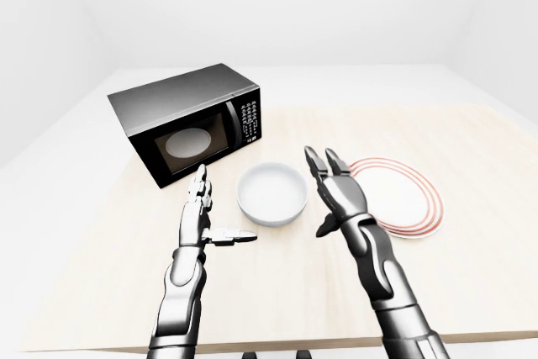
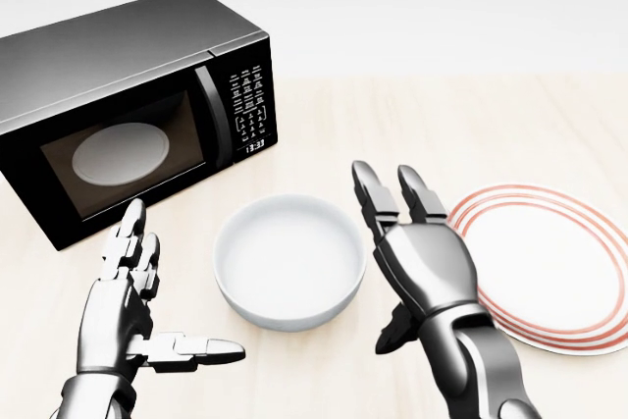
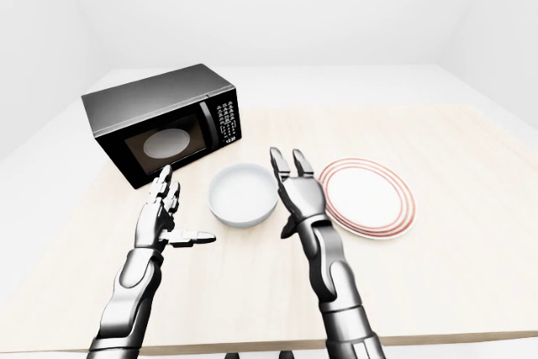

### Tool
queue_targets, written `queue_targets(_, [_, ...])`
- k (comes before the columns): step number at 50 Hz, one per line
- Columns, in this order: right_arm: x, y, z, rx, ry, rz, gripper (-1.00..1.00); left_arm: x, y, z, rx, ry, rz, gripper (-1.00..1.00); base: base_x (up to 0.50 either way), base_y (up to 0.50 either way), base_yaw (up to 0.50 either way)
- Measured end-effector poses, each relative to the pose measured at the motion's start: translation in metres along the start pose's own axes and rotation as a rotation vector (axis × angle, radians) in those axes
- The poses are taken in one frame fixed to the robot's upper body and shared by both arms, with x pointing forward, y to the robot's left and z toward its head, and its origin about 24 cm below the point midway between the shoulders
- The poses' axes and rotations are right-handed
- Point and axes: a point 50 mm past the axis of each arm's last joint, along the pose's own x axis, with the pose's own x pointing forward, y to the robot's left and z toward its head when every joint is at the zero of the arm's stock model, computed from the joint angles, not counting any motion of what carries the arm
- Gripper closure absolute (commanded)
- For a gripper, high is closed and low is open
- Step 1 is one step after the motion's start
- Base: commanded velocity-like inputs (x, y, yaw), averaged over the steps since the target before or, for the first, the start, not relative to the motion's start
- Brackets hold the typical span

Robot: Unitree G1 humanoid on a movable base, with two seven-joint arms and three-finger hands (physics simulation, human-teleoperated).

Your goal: Pick up the white bowl and put it on the plate.

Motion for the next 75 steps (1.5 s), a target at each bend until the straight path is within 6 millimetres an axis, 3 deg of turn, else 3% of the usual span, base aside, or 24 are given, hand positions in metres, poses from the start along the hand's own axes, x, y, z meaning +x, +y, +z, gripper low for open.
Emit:
queue_targets(28, [0.008,0.016,0.016,-0.164,-0.072,0.183,-1.00,0.000,0.000,0.000,0.000,0.000,0.000,-1.00,0.00,0.00,0.00])
queue_targets(53, [0.012,0.020,0.036,-0.194,-0.117,0.440,-1.00,0.000,0.000,0.000,0.000,0.000,0.000,-1.00,0.00,0.00,0.00])
queue_targets(75, [0.015,0.036,0.046,-0.208,-0.134,0.527,-1.00,0.000,0.000,0.000,0.000,0.000,0.000,-1.00,0.00,0.00,0.00])
